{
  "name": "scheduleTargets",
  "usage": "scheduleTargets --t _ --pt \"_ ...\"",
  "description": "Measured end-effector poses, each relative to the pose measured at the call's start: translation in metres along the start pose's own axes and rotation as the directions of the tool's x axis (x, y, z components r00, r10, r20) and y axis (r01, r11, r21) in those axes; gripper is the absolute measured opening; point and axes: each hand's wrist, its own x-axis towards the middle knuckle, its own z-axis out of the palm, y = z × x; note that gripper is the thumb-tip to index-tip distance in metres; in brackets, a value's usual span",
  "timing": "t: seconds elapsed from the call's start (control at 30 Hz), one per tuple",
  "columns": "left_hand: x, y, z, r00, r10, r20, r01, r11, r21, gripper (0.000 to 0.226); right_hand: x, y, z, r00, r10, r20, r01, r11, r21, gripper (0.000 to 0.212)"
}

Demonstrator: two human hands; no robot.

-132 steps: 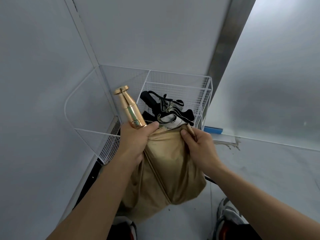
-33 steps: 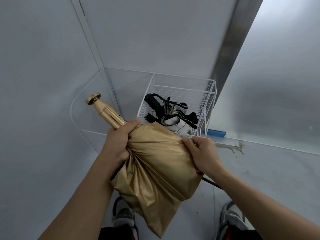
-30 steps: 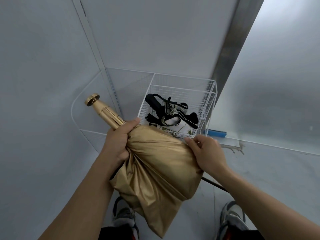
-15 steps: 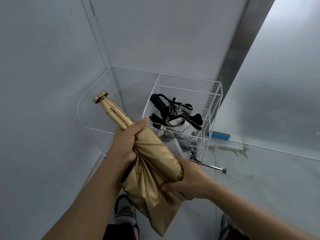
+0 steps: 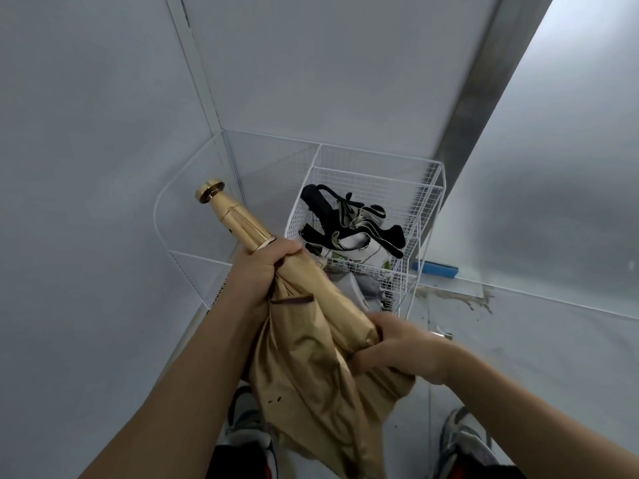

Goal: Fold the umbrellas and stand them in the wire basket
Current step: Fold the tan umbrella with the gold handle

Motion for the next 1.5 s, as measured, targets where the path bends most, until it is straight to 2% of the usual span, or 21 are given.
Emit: scheduleTargets --t 0.03,0.1,0.17,0.23,0.3,0.33,0.37,0.43,0.57,0.63,0.77,0.87,0.97,1.03,1.1,1.17,1.2,1.27,1.37,1.43,1.5 --pt "0.002 -0.002 0.000 0.993 0.056 -0.108 -0.047 0.995 0.087 0.010 0.001 -0.002 0.003 0.986 -0.083 -0.142 0.077 0.996 -0.050 0.042" --pt "0.007 -0.004 0.000 0.953 0.166 -0.254 -0.119 0.975 0.189 0.008 -0.004 -0.006 0.009 0.895 -0.295 -0.335 0.303 0.952 -0.030 0.045" --pt "0.008 -0.005 0.001 0.921 0.234 -0.310 -0.165 0.958 0.235 0.013 -0.015 -0.013 0.012 0.842 -0.428 -0.329 0.469 0.882 0.054 0.051" --pt "0.008 -0.007 0.002 0.897 0.284 -0.338 -0.199 0.944 0.264 0.016 -0.022 -0.015 0.018 0.823 -0.498 -0.274 0.489 0.866 -0.106 0.049" --pt "0.009 -0.008 0.003 0.876 0.324 -0.358 -0.224 0.929 0.294 0.016 -0.020 -0.013 0.026 0.743 -0.575 -0.343 0.455 0.810 -0.370 0.022" --pt "0.010 -0.008 0.002 0.864 0.342 -0.370 -0.230 0.921 0.315 0.017 -0.018 -0.011 0.027 0.694 -0.597 -0.403 0.429 0.792 -0.434 0.015" --pt "0.010 -0.007 0.001 0.851 0.357 -0.384 -0.232 0.913 0.336 0.018 -0.016 -0.009 0.025 0.650 -0.603 -0.462 0.410 0.791 -0.455 0.019" --pt "0.012 -0.008 -0.004 0.832 0.382 -0.402 -0.232 0.898 0.373 0.018 -0.016 -0.007 0.013 0.621 -0.571 -0.537 0.386 0.819 -0.424 0.022" --pt "0.011 -0.010 -0.006 0.831 0.419 -0.367 -0.236 0.862 0.449 0.018 -0.018 -0.009 0.004 0.718 -0.463 -0.520 0.334 0.884 -0.326 0.014" --pt "0.010 -0.011 -0.004 0.851 0.403 -0.337 -0.234 0.864 0.445 0.020 -0.014 -0.010 0.008 0.745 -0.412 -0.525 0.333 0.911 -0.244 0.017" --pt "0.008 -0.013 0.003 0.913 0.338 -0.229 -0.200 0.859 0.471 0.020 -0.009 -0.012 0.001 0.650 -0.288 -0.704 0.372 0.927 -0.035 0.032" --pt "0.005 -0.014 0.010 0.946 0.276 -0.172 -0.178 0.882 0.437 0.017 -0.003 -0.012 -0.003 0.602 -0.200 -0.773 0.399 0.914 0.073 0.031" --pt "0.002 -0.016 0.010 0.962 0.182 -0.201 -0.112 0.942 0.316 0.021 -0.001 -0.011 0.001 0.696 -0.155 -0.701 0.401 0.894 0.201 0.027" --pt "0.002 -0.015 0.007 0.969 0.129 -0.209 -0.070 0.961 0.267 0.018 0.003 -0.006 0.004 0.711 -0.156 -0.686 0.337 0.931 0.137 0.034" --pt "0.002 -0.011 0.004 0.984 0.065 -0.164 -0.024 0.971 0.240 0.018 0.008 -0.003 0.002 0.630 -0.171 -0.758 0.307 0.951 0.041 0.037" --pt "-0.004 -0.006 0.005 1.000 -0.030 -0.005 0.031 0.985 0.173 0.021 0.013 0.000 -0.005 0.562 -0.204 -0.802 0.315 0.949 -0.020 0.038" --pt "-0.008 -0.005 0.007 0.993 -0.074 0.095 0.063 0.991 0.116 0.021 0.016 0.001 -0.009 0.552 -0.224 -0.803 0.309 0.950 -0.052 0.040" --pt "-0.014 -0.005 0.013 0.963 -0.118 0.243 0.125 0.992 -0.014 0.023 0.024 0.004 -0.015 0.574 -0.243 -0.782 0.277 0.956 -0.094 0.047" --pt "-0.017 -0.009 0.019 0.945 -0.125 0.301 0.168 0.979 -0.119 0.022 0.035 0.012 -0.017 0.655 -0.221 -0.722 0.216 0.971 -0.101 0.051" --pt "-0.016 -0.010 0.018 0.961 -0.113 0.252 0.139 0.986 -0.089 0.024 0.039 0.018 -0.017 0.714 -0.165 -0.681 0.127 0.986 -0.105 0.042" --pt "-0.012 -0.010 0.012 0.989 -0.076 0.125 0.079 0.997 -0.026 0.026 0.038 0.022 -0.020 0.719 -0.102 -0.688 0.025 0.992 -0.121 0.036"
